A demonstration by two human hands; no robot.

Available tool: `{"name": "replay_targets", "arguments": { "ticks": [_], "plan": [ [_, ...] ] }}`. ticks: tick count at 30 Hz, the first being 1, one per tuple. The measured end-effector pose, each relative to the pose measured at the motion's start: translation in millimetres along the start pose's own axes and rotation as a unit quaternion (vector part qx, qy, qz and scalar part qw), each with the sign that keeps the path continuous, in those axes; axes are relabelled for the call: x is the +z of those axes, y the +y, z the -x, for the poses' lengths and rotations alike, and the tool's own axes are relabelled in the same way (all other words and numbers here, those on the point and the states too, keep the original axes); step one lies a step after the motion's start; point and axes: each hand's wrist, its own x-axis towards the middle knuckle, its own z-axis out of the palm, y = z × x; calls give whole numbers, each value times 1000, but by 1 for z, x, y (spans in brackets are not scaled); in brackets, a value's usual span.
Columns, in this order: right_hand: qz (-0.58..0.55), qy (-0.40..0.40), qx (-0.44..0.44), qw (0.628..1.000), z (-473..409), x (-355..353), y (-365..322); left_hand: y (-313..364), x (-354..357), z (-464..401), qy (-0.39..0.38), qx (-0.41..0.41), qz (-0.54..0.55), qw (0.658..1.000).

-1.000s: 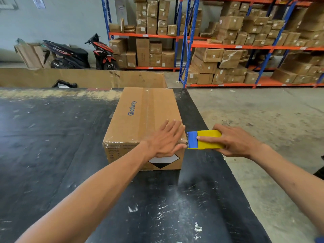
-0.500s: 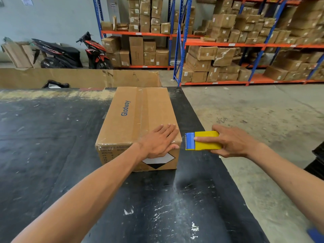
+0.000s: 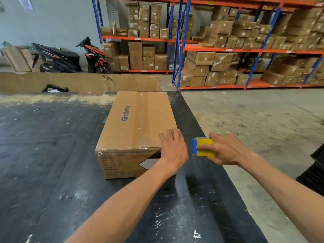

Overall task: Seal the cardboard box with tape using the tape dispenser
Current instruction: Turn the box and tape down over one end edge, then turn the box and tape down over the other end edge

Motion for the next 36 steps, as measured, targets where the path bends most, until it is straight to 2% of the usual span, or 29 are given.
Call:
{"name": "replay_targets", "arguments": {
  "ticks": [8,15,17,19,21,23,25,29,32,34,36],
  "plan": [
    [-45,48,65,996,0,-16,-4,-22,10,-1,19,71,-12,997],
    [-49,81,92,991,-6,-36,-5,-95,2,36,30,196,-19,980],
    [-38,89,96,991,-12,-42,-7,-105,-11,42,9,158,30,987],
    [-23,99,102,990,-20,-48,-11,-102,-22,36,4,76,58,995],
    [-26,103,104,989,-28,-52,-15,-97,-27,26,-10,-20,42,999],
    [-54,105,109,987,-32,-54,-21,-96,-23,17,-69,-84,42,993],
    [-82,100,120,984,-36,-53,-27,-99,-16,12,-121,-97,62,986],
    [-193,99,175,961,-43,-47,-37,-115,-17,22,-148,-28,48,987],
    [-260,121,185,940,-50,-49,-45,-151,-25,40,-169,46,56,983],
    [-294,138,185,928,-55,-52,-48,-185,-31,55,-182,88,95,975],
    [-352,152,188,904,-57,-55,-48,-218,-40,67,-190,92,153,965]
  ]
}}
